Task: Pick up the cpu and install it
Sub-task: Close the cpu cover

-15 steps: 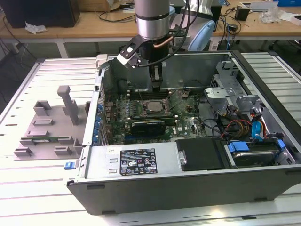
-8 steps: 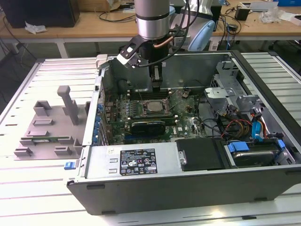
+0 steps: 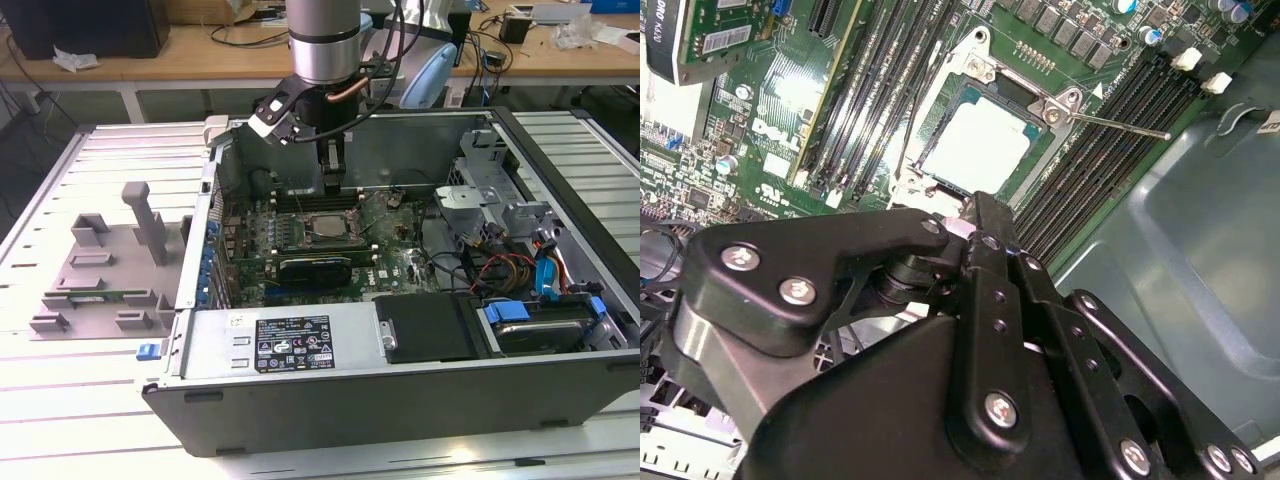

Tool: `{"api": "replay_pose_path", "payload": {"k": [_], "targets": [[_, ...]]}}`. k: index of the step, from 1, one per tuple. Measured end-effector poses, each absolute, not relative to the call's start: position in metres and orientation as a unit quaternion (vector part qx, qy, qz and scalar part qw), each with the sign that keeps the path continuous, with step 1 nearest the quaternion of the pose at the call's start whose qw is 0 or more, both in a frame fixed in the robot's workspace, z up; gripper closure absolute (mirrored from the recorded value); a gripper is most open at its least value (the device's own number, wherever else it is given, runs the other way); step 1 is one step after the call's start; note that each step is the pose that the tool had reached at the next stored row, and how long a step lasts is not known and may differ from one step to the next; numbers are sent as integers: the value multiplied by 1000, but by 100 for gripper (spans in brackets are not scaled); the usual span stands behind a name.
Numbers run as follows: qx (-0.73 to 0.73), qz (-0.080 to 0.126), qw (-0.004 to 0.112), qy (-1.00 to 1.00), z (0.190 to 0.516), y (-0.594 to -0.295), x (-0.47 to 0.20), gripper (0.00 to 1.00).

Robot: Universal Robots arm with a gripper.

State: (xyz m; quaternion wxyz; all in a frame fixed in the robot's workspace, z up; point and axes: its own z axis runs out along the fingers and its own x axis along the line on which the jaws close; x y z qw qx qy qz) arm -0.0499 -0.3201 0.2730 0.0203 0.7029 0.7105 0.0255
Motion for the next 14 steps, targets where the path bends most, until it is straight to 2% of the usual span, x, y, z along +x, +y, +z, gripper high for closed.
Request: {"api": "replay_pose_path", "payload": {"k": [14], "targets": [[703, 25, 20, 711, 273, -320, -18, 89]]}}
